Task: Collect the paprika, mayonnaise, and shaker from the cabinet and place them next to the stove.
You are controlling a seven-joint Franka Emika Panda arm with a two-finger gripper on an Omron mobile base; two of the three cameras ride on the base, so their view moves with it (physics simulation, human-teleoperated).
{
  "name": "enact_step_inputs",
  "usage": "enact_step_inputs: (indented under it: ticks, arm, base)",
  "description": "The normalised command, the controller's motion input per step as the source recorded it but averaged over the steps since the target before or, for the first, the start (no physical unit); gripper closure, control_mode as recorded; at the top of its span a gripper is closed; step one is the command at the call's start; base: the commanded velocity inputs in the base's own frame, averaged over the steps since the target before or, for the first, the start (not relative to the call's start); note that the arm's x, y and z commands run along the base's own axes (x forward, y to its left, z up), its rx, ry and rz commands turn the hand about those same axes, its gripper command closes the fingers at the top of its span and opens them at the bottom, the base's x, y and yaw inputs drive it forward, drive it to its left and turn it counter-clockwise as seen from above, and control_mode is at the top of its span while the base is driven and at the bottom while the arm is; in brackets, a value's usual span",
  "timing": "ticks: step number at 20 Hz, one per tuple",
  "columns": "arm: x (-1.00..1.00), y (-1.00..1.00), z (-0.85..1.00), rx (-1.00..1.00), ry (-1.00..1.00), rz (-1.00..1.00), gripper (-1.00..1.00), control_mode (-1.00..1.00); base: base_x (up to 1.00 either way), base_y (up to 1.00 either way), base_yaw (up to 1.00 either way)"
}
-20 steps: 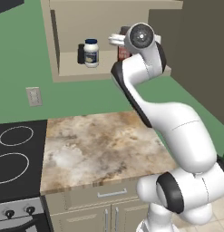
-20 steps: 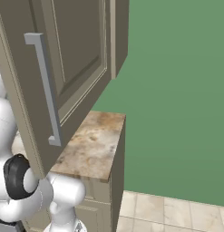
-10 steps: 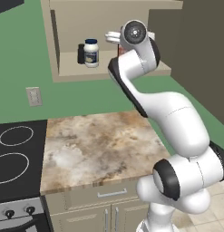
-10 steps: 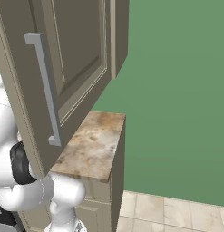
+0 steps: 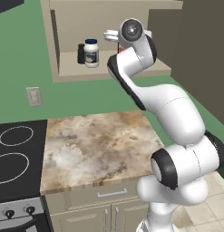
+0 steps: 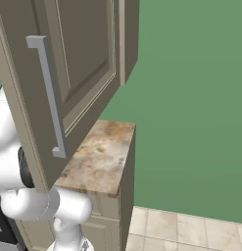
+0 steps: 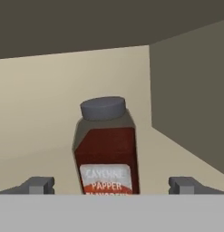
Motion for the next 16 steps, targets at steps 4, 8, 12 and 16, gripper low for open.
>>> enact_step_inputs:
  ticks: [4,8,12,16]
  arm:
    - [0.25,0.00,0.00,0.00,0.00,0.00,-1.00,-1.00]
    - [0.23,0.00,0.00,0.00,0.00,0.00,-1.00,-1.00]
    - [0.18,0.00,0.00,0.00,0.00,0.00,-1.00,-1.00]
    - [0.20,0.00,0.00,0.00,0.00,0.00,-1.00,-1.00]
  base:
    - [0.00,0.00,0.00]
    - [0.00,0.00,0.00]
    - [0.00,0.00,0.00]
    - [0.00,0.00,0.00]
